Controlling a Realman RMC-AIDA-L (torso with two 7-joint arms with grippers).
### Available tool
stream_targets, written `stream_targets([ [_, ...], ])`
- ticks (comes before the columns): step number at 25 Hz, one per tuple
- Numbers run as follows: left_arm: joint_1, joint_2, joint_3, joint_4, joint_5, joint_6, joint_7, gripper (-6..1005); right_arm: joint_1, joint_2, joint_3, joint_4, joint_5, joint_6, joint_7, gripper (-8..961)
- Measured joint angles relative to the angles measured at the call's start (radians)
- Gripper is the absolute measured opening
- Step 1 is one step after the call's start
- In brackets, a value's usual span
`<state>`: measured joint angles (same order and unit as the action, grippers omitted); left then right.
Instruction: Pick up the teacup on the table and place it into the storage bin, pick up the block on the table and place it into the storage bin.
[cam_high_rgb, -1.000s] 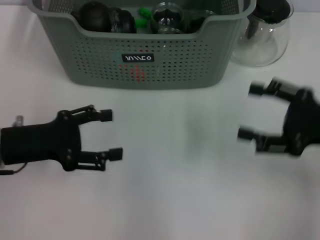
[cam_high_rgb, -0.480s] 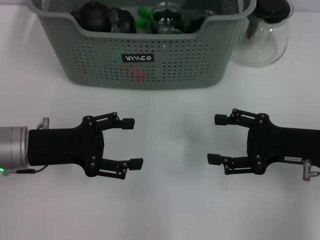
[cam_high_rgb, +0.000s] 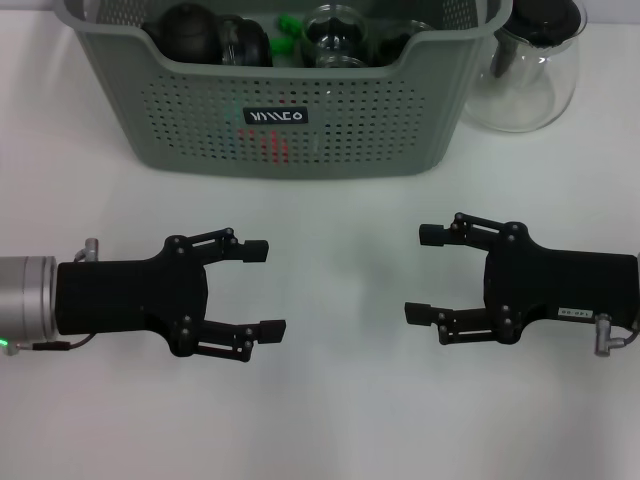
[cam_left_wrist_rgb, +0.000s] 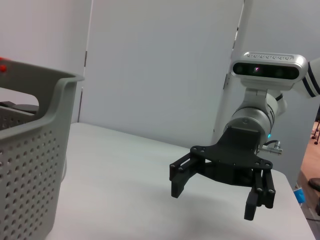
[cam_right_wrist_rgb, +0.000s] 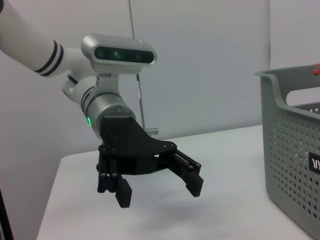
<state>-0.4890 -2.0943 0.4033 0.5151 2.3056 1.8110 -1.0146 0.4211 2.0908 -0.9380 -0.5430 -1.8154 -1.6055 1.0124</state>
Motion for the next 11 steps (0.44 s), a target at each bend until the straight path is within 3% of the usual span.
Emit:
stream_targets([
  [11,0.0,-0.001,0.0,0.002,0.0,-0.001,-0.001,949,0.0,0.002,0.005,0.001,-0.002,-0.001,0.0,940],
])
